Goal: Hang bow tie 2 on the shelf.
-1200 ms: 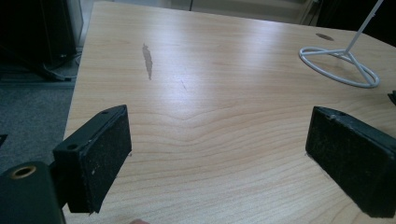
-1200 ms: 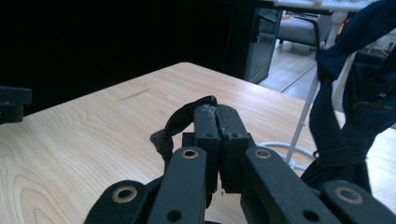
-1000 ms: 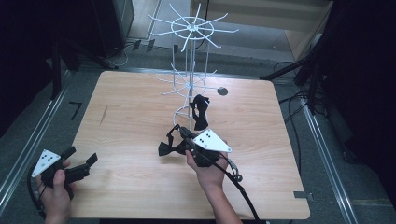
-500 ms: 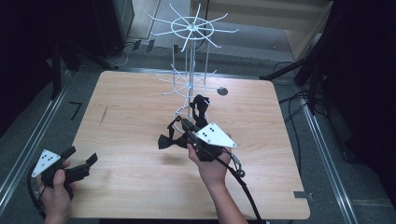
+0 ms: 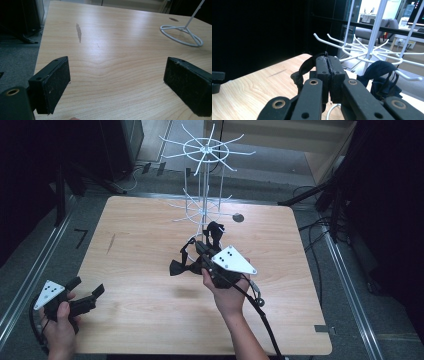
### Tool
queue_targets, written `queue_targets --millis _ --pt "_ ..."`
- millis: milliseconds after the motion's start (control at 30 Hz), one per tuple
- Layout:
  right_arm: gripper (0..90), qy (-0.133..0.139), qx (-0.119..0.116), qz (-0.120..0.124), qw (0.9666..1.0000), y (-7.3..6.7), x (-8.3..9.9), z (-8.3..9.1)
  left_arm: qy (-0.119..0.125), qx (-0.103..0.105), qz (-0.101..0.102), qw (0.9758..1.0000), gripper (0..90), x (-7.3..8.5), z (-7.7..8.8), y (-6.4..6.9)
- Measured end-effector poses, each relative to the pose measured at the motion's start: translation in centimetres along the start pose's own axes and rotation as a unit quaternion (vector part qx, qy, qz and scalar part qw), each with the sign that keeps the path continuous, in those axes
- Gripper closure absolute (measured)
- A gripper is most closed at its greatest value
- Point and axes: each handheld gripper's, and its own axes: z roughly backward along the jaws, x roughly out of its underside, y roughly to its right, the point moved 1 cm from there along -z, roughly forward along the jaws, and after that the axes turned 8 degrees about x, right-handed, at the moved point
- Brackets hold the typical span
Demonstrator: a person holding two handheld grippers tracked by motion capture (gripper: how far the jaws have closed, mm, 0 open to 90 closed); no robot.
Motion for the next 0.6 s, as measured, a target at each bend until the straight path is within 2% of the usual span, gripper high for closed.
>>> queue_targets --millis 600 --pt "89.6 0.005 0.007 0.004 1.0000 0.45 -1.04 -0.59 0.001 0.001 0.000 1.0000 7.9 0.01 0.02 -0.04"
